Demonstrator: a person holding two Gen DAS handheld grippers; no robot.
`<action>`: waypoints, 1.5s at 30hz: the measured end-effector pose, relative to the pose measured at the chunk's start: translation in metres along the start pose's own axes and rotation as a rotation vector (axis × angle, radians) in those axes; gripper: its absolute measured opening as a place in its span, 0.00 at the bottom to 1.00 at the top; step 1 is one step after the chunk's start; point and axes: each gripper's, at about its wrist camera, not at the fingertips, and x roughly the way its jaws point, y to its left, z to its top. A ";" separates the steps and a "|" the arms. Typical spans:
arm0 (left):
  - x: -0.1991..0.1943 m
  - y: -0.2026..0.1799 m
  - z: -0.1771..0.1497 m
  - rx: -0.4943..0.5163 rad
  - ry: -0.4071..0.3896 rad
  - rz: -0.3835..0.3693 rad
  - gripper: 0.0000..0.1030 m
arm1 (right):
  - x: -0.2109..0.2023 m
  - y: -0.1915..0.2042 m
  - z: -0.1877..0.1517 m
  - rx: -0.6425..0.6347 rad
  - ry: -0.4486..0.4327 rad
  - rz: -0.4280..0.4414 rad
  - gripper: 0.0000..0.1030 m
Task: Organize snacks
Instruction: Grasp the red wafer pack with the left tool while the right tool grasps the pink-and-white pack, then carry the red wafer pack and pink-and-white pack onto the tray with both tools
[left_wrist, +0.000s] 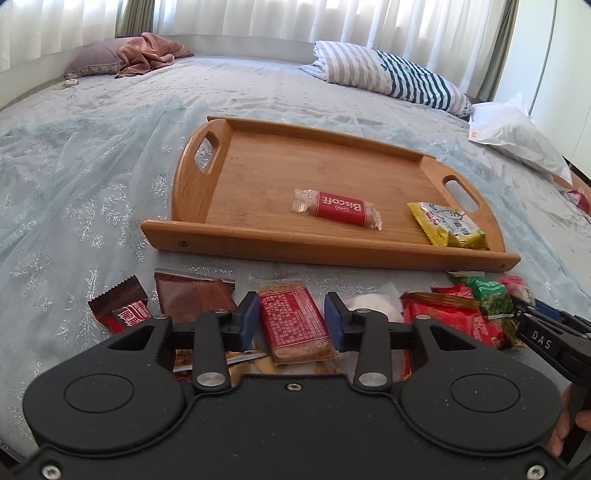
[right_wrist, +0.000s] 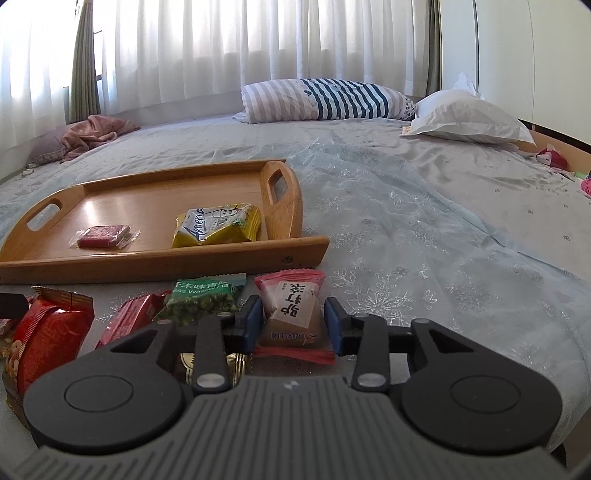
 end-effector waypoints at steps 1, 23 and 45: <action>0.001 -0.001 0.000 0.002 -0.001 0.002 0.36 | 0.000 0.000 0.000 0.002 0.000 0.001 0.42; -0.031 -0.003 0.030 0.036 -0.100 -0.005 0.32 | -0.034 -0.006 0.028 0.027 -0.103 0.024 0.33; 0.020 0.015 0.087 0.030 -0.069 -0.008 0.33 | 0.017 0.062 0.073 -0.025 -0.044 0.265 0.33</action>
